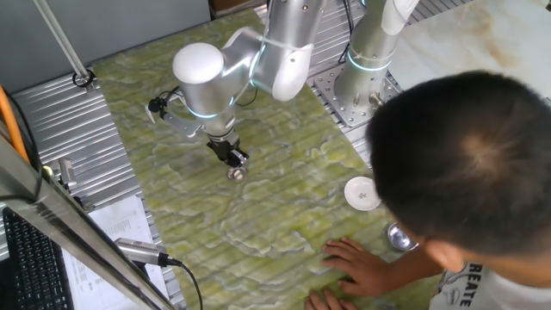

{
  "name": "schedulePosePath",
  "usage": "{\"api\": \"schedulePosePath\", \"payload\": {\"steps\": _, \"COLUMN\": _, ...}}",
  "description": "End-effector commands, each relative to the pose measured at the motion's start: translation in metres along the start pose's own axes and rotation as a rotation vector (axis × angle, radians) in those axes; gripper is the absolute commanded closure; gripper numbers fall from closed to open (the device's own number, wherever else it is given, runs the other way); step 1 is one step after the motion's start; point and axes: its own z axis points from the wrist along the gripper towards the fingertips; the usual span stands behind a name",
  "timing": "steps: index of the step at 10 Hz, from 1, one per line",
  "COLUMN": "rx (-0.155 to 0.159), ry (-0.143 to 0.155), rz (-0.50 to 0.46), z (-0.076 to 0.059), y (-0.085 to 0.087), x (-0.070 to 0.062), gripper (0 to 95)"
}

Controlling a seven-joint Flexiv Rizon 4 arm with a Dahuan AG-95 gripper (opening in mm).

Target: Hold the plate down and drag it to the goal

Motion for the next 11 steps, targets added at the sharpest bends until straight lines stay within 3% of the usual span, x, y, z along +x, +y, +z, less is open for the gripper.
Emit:
{"api": "schedulePosePath", "payload": {"steps": 1, "rx": 0.0, "ry": 0.006, "rz": 0.014, "z": -0.0025, "y": 0.0068, "x": -0.0043, "gripper": 95.0}}
{"api": "schedulePosePath", "payload": {"steps": 11, "rx": -0.002, "ry": 0.014, "rz": 0.039, "z": -0.0055, "y": 0.0139, "x": -0.0073, "gripper": 95.0}}
